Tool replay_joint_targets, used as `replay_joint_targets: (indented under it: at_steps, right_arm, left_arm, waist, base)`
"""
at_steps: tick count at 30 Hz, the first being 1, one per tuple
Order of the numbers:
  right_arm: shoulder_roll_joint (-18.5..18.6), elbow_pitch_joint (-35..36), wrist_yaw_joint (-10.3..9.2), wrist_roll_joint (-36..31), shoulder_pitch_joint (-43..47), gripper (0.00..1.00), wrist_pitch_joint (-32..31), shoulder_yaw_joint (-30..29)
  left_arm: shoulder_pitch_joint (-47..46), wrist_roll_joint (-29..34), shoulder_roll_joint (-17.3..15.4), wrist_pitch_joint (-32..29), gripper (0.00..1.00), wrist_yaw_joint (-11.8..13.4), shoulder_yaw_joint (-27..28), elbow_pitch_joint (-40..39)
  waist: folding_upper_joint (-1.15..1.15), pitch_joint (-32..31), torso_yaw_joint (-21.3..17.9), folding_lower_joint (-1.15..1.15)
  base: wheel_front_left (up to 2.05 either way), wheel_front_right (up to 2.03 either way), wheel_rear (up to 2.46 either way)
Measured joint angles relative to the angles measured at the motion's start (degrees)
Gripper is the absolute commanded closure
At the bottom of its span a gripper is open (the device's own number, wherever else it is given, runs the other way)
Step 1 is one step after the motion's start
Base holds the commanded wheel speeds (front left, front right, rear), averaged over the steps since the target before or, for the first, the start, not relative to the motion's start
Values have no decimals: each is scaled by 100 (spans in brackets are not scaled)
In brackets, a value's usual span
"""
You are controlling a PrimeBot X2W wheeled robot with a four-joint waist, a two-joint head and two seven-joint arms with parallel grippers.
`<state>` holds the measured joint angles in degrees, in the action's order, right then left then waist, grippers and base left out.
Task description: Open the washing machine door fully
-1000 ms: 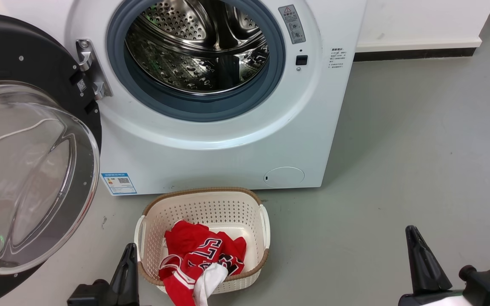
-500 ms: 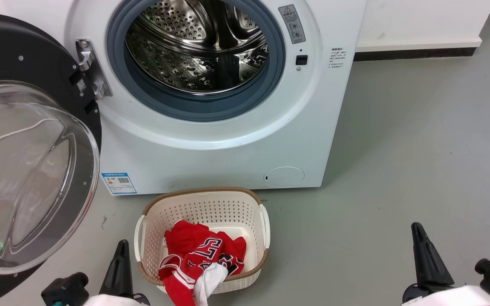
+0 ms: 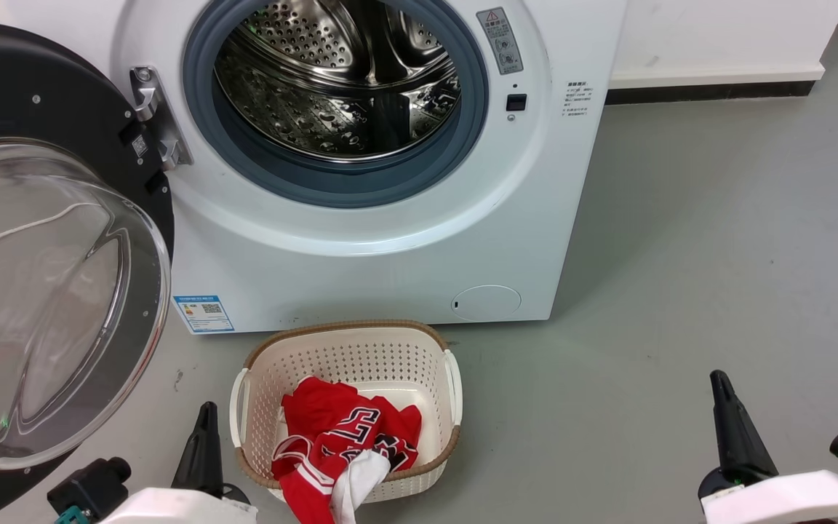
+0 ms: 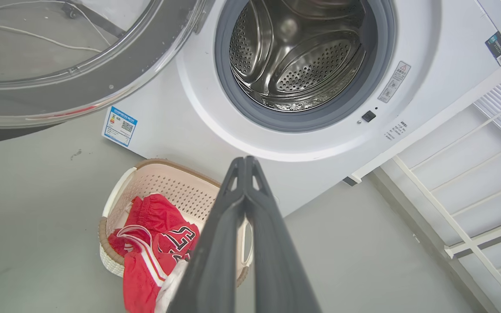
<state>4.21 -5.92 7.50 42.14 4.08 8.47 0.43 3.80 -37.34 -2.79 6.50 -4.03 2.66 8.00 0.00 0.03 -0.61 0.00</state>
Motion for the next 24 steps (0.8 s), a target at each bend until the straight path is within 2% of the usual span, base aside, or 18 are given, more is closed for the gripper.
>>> replay_joint_targets:
  at_steps: [10,24]
  right_arm:
    - [27,-162,0,1115,-203,100,-247,-62]
    - [42,-309,0,2073,-379,100,-478,-136]
  left_arm:
    - [-207,-1152,-1,-281,100,-55,87,125]
    - [-385,-2151,-1,-506,100,-143,152,241]
  waist:
    - [0,2,9,0]
    - [0,5,18,0]
  base:
    - [0,0,0]
    - [0,0,0]
